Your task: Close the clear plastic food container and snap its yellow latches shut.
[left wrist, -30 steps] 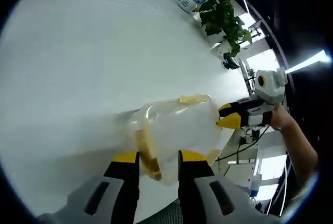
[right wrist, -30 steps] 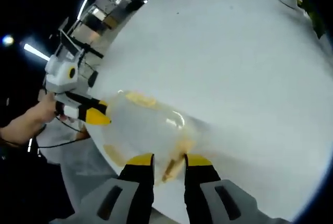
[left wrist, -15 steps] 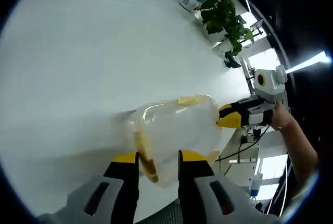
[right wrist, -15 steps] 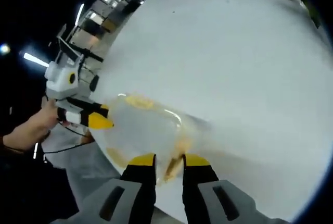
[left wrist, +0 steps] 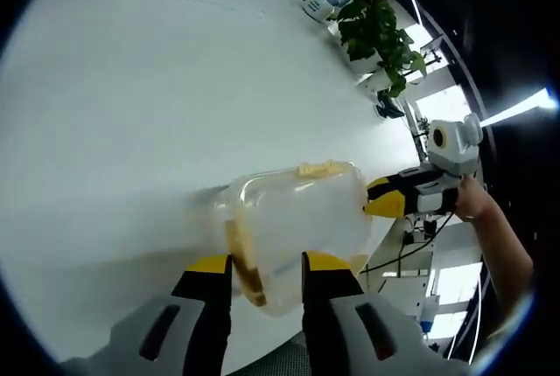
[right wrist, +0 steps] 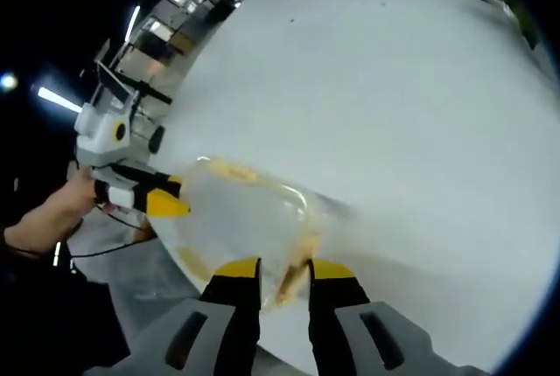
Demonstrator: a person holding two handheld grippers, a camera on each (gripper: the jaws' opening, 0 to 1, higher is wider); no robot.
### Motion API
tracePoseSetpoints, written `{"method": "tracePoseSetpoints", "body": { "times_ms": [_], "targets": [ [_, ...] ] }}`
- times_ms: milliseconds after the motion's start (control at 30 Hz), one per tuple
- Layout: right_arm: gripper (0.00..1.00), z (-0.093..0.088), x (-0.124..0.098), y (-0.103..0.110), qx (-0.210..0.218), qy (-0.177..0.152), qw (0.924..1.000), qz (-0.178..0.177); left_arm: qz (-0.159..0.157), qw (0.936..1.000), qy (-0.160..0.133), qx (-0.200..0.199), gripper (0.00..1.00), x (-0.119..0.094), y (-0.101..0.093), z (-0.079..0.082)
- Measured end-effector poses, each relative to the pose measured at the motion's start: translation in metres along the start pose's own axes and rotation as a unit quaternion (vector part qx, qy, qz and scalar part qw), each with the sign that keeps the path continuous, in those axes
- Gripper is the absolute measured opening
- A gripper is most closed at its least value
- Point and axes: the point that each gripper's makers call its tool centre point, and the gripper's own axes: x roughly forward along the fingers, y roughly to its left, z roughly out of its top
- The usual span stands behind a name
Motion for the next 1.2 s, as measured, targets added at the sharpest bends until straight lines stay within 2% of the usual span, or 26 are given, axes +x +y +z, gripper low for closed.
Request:
{"method": "tracePoseSetpoints", "body": {
  "times_ms": [100,133,167,200,300,367,467,667,767,867,933,967,1000,1033,1067,1133,1200],
  "targets": [
    [0.19,0.001,0.0,-0.001,0.005,-0.001,1.0,0.001,-0.006,1.0,-0.002,0.004,0.31,0.0,0.0,0.0],
    [0.19,0.002,-0.001,-0.001,-0.002,-0.005,1.0,0.0,-0.01,0.9999,-0.006,0.008,0.31,0.0,0.001,0.0],
    [0.2,0.003,-0.001,-0.002,-0.027,-0.01,0.9996,-0.003,-0.012,0.9999,-0.007,0.009,0.31,0.0,0.001,0.0],
    [0.2,0.004,-0.001,-0.002,-0.032,-0.012,0.9994,-0.005,-0.012,0.9995,-0.008,0.029,0.32,0.0,0.0,0.0],
    [0.22,0.01,-0.001,-0.001,-0.092,-0.026,0.9949,-0.032,0.001,0.9936,0.002,0.113,0.36,0.0,-0.004,-0.004],
    [0.21,0.011,0.0,0.003,-0.103,-0.023,0.9936,-0.04,0.013,0.9888,-0.001,0.148,0.41,0.0,-0.005,-0.003],
    [0.21,0.013,0.002,0.004,-0.112,-0.018,0.9925,-0.044,0.026,0.986,-0.004,0.165,0.44,0.0,-0.004,-0.001],
    [0.16,0.014,-0.003,0.001,-0.126,-0.009,0.9905,-0.055,0.033,0.9842,-0.01,0.174,0.44,-0.009,0.0,0.003],
    [0.16,0.011,-0.005,0.0,-0.142,-0.003,0.988,-0.06,0.042,0.9808,-0.019,0.189,0.45,-0.015,0.002,0.008],
    [0.16,0.013,-0.006,0.002,-0.15,-0.009,0.9867,-0.062,0.036,0.9791,-0.03,0.198,0.45,-0.019,-0.007,0.014],
    [0.16,0.017,-0.007,0.003,-0.154,-0.015,0.9859,-0.063,0.045,0.9742,-0.032,0.219,0.45,-0.019,-0.008,0.018],
    [0.17,0.019,-0.007,0.003,-0.161,-0.018,0.9845,-0.067,0.051,0.9674,-0.031,0.246,0.44,-0.02,-0.008,0.019],
    [0.16,0.022,-0.007,0.003,-0.168,-0.02,0.9831,-0.07,0.052,0.9635,-0.031,0.261,0.42,-0.019,-0.01,0.02],
    [0.16,0.024,-0.008,0.006,-0.177,-0.021,0.9816,-0.069,0.047,0.9569,-0.033,0.285,0.37,-0.018,-0.013,0.02],
    [0.16,0.025,-0.008,0.007,-0.181,-0.022,0.9807,-0.07,0.045,0.954,-0.033,0.295,0.32,-0.018,-0.015,0.02],
    [0.16,0.03,-0.009,0.011,-0.199,-0.025,0.977,-0.073,0.046,0.9534,-0.038,0.296,0.31,-0.019,-0.018,0.02],
    [0.16,0.032,-0.009,0.015,-0.214,-0.026,0.9739,-0.072,0.048,0.9546,-0.041,0.291,0.4,-0.019,-0.021,0.022]
  ]
}}
